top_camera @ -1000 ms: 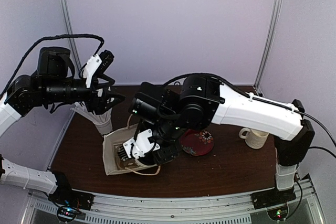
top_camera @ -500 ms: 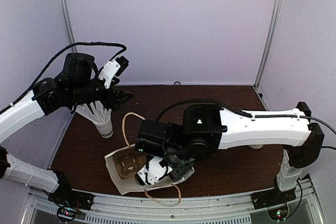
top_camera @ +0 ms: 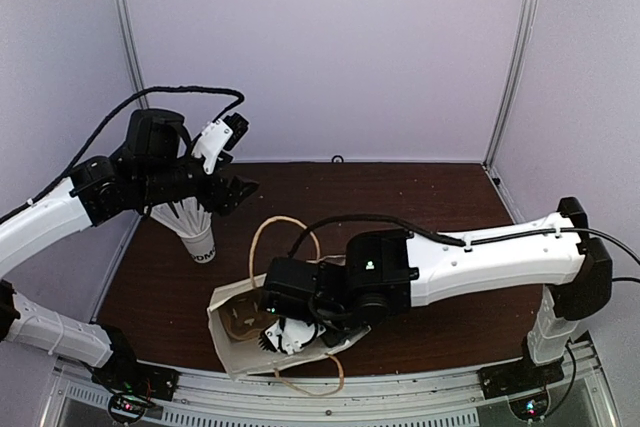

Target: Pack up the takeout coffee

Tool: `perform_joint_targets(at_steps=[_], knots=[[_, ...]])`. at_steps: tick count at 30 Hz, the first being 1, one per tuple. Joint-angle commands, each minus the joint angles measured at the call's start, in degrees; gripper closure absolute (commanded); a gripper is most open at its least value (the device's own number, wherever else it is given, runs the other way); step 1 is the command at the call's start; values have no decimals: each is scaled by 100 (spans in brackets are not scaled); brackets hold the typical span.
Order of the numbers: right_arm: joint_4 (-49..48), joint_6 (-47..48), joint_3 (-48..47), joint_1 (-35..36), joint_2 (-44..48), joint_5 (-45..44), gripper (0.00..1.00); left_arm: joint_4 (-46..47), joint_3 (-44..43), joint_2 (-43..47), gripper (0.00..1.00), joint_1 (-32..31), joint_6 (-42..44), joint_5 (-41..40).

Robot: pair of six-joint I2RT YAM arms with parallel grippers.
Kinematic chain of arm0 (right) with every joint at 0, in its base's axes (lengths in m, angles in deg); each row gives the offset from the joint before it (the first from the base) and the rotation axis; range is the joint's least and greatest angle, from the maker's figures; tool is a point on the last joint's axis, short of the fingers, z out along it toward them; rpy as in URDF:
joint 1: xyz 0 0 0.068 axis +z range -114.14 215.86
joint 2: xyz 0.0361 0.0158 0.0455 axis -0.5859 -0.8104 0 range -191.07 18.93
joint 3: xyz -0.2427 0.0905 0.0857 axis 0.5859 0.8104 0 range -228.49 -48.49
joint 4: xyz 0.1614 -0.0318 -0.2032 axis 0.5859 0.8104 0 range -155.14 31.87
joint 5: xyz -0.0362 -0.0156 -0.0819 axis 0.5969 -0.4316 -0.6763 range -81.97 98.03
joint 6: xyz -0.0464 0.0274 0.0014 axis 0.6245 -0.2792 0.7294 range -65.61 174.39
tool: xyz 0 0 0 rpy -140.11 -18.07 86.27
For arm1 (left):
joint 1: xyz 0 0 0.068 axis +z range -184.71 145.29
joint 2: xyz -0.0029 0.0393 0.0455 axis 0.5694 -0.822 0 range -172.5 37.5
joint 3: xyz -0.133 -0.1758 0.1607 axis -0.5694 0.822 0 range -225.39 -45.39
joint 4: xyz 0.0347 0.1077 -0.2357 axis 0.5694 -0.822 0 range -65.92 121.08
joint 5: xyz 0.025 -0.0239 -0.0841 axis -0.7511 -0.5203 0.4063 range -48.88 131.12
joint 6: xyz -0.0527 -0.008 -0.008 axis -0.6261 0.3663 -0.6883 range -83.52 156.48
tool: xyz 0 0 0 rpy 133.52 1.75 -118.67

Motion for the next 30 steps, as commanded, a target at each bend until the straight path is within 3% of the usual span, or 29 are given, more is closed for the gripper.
perform_joint_targets(at_steps=[1,13,30], knots=[[-471,-178,166,17,312,-501,42,357,151,-7,17,33,-72,193],[-719,-639,285,-90,438,-112,43,71,219,2,17,33,-91,623],[-986,-754,1105,236,823,-24,43,531,943,177,17,143,120,359]])
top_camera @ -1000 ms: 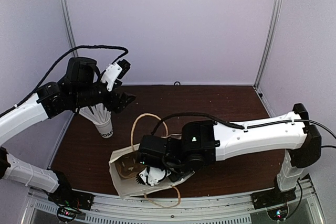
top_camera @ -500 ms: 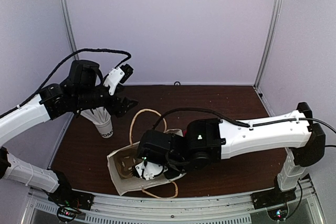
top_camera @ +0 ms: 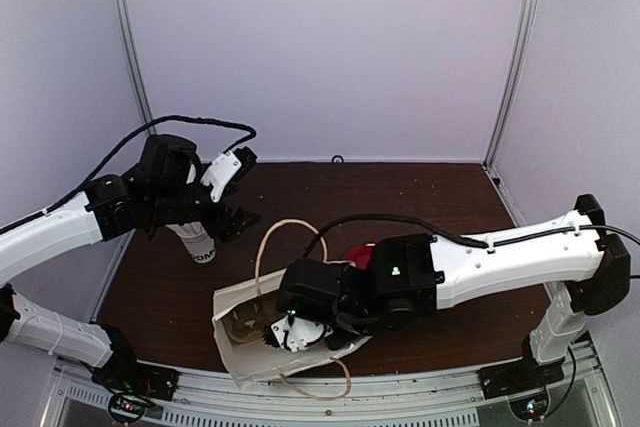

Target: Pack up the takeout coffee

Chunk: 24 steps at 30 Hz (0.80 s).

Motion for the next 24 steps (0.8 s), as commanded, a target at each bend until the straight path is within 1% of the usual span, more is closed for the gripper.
perform_joint_targets(at_steps=[1,5,13,16,24], knots=[[-211,-114,306,264,289,-84,43,406,185,181,17,127,67,-136],[-413,4,579,429,398,-350,43,427,322,368,17,132,64,-268],[-744,143,603,446,396,-786,43,482,478,463,17,134,86,-338],[-875,227,618,423,370,-935,43,461,477,409,17,132,92,-192],[-994,218,527,170,185,-868,43,312,401,241,18,132,102,345]])
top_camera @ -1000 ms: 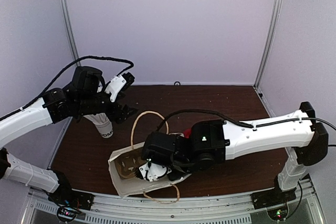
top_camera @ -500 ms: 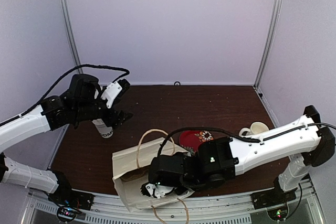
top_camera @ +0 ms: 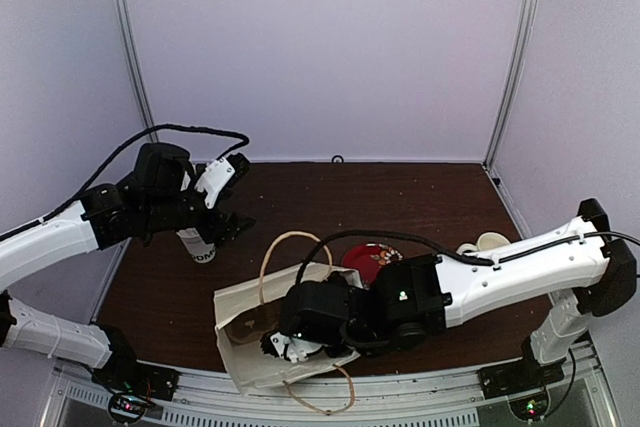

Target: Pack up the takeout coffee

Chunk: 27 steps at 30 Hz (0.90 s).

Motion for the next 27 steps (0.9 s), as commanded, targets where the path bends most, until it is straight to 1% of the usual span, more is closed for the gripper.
perform_joint_targets(at_steps=[1,7,23,27], knots=[[-223,41,-57,-157,-28,-175,43,129,-21,-57,18,42,60,402],[-266,31,-101,-336,-123,-19,43,115,-13,-46,18,42,64,518],[-284,2,-302,-408,-392,319,44,54,-30,-47,18,41,63,660],[-289,-42,-334,-520,-468,472,43,47,-47,-55,18,42,67,675]])
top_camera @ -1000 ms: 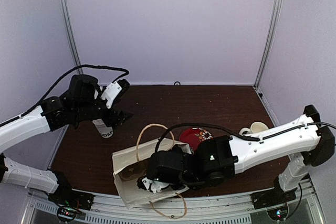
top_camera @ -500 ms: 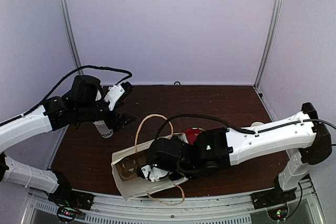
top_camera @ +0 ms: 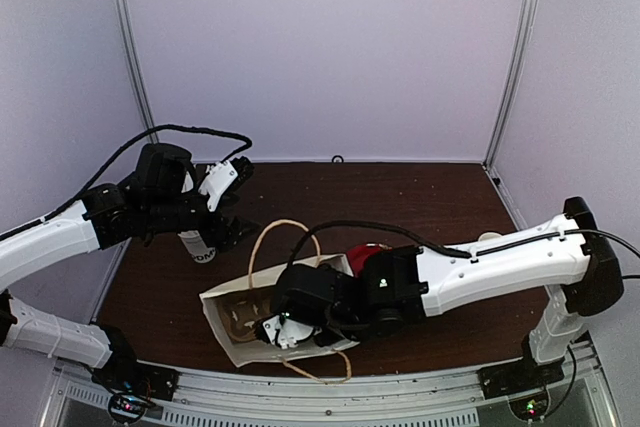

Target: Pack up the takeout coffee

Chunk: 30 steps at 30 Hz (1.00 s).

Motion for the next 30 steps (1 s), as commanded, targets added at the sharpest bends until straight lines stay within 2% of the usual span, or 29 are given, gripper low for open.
perform_joint_targets(at_steps=[1,10,22,30], knots=[[-1,-145,-210,-181,-165,251,44,52,-54,-2,18,42,63,104],[791,-318,-858,-520,-530,1154,44,-30,-65,175,18,42,80,-64],[1840,-428,-2014,-1002,-1238,2329,44,-114,-40,701,17,42,257,-903],[2841,-275,-3179,-1307,-1902,3032,44,-137,-65,803,16,42,234,-1497]])
